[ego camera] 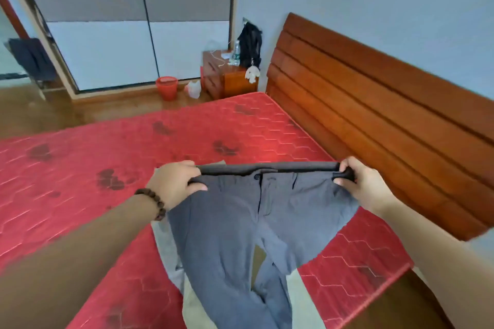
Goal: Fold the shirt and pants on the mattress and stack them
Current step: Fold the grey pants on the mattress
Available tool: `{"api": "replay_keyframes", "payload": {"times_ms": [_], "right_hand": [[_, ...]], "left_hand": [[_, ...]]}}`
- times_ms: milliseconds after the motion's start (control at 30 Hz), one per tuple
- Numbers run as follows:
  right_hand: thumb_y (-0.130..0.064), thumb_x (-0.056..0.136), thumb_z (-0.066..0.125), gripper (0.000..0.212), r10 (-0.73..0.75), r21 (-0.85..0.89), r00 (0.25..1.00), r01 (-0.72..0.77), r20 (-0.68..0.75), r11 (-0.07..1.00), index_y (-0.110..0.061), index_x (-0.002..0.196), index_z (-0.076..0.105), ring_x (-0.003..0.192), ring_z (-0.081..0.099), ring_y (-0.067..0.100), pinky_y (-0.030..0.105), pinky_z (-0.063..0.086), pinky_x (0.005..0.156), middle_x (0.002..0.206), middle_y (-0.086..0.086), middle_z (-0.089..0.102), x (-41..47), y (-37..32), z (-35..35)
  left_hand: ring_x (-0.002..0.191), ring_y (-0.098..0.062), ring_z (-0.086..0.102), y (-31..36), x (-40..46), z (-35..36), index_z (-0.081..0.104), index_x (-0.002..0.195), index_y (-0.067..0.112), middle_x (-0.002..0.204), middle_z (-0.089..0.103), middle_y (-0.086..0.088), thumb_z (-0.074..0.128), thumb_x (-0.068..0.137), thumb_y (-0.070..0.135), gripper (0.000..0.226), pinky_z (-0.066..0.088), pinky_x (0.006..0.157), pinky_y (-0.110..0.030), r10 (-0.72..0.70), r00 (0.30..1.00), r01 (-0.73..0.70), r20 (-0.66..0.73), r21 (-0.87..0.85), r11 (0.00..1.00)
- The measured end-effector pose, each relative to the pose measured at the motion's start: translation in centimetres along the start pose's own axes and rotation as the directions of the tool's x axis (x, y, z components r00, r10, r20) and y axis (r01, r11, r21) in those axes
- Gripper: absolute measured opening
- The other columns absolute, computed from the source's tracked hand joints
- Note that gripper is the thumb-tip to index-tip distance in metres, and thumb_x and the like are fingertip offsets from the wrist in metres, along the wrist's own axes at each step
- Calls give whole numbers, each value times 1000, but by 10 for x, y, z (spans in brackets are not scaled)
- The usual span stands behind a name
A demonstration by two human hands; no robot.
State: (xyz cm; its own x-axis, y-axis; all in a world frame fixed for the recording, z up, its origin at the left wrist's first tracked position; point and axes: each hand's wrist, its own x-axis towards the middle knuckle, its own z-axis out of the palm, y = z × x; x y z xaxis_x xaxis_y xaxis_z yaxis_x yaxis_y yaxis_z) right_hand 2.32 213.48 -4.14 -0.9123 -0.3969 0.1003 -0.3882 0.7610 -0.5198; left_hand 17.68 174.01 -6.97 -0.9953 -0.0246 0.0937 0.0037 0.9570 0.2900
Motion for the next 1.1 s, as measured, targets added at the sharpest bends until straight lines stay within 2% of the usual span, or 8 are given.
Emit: {"api": "replay_keyframes", "payload": {"times_ms": [167, 267, 367, 633, 767, 900, 1033, 1100], "right_hand": [[-8, 83, 68, 24, 29, -33, 942, -42, -333, 999, -17, 83, 47, 59, 46, 7, 20, 34, 57, 66, -8, 53, -76, -18, -107], [-10, 84, 68, 23, 62, -53, 874, -100, -481, 994, -17, 84, 47, 63, 46, 19, 30, 30, 61, 67, -9, 53, -127, -27, -149], [-9, 83, 68, 23, 117, -27, 785, -168, -608, 985, -18, 83, 47, 71, 46, 23, 25, 27, 61, 71, -9, 53, -185, -32, -177], [-10, 76, 73, 21, 321, -19, 634, -468, -704, 883, -21, 85, 58, 74, 50, 21, 23, 32, 67, 76, -3, 57, -361, -28, -226], [-11, 77, 76, 17, 370, -62, 600, -576, -709, 815, -10, 89, 65, 73, 50, 23, 24, 29, 64, 74, 6, 56, -440, -28, -249], [-18, 84, 72, 22, 432, 81, 452, -612, -780, 787, -5, 79, 55, 70, 46, 23, 37, 38, 61, 73, 12, 48, -504, -36, -277], [-27, 81, 65, 16, 370, 315, 188, -269, -910, 910, -30, 69, 55, 65, 53, 15, 33, 49, 61, 71, 0, 57, -558, -60, -322], [-30, 79, 65, 16, 396, 369, 83, -231, -914, 900, -32, 68, 53, 68, 53, 16, 33, 49, 61, 72, -3, 56, -581, -58, -327]], "left_hand": [[87, -22, 61, 53, 26, -71, 70, 87, 11, 87, 52, 10, 67, 87, 19, 8, 43, 75, -29, 278, 956, -277, -89, 32, 960], [81, -19, 60, 90, 29, -90, 68, 81, 16, 86, 58, 8, 68, 86, 20, 6, 47, 73, -32, 321, 921, -343, -223, -67, 937], [74, -18, 59, 134, 29, -97, 64, 75, 17, 78, 63, 1, 69, 86, 19, 12, 46, 67, -34, 273, 903, -372, -331, -288, 883], [67, 12, 57, 258, 8, -92, 68, 72, 24, 72, 62, 19, 74, 82, 24, 12, 36, 57, -3, 399, 858, -513, -323, -521, 682], [62, 17, 56, 319, -21, -82, 65, 63, 37, 68, 63, 21, 78, 77, 27, 21, 35, 51, 1, 379, 865, -498, -328, -648, 577], [67, 5, 60, 381, -53, -92, 68, 64, 34, 69, 66, 18, 83, 69, 34, 15, 44, 61, -10, 357, 869, -481, -343, -758, 440], [69, 1, 63, 443, -73, -138, 70, 63, 41, 64, 67, 20, 83, 58, 46, 15, 51, 66, -18, 247, 869, -468, -430, -875, 123], [67, -4, 61, 469, -80, -138, 68, 63, 37, 63, 65, 17, 83, 62, 43, 16, 50, 64, -22, 300, 859, -459, -415, -884, 91]]}}
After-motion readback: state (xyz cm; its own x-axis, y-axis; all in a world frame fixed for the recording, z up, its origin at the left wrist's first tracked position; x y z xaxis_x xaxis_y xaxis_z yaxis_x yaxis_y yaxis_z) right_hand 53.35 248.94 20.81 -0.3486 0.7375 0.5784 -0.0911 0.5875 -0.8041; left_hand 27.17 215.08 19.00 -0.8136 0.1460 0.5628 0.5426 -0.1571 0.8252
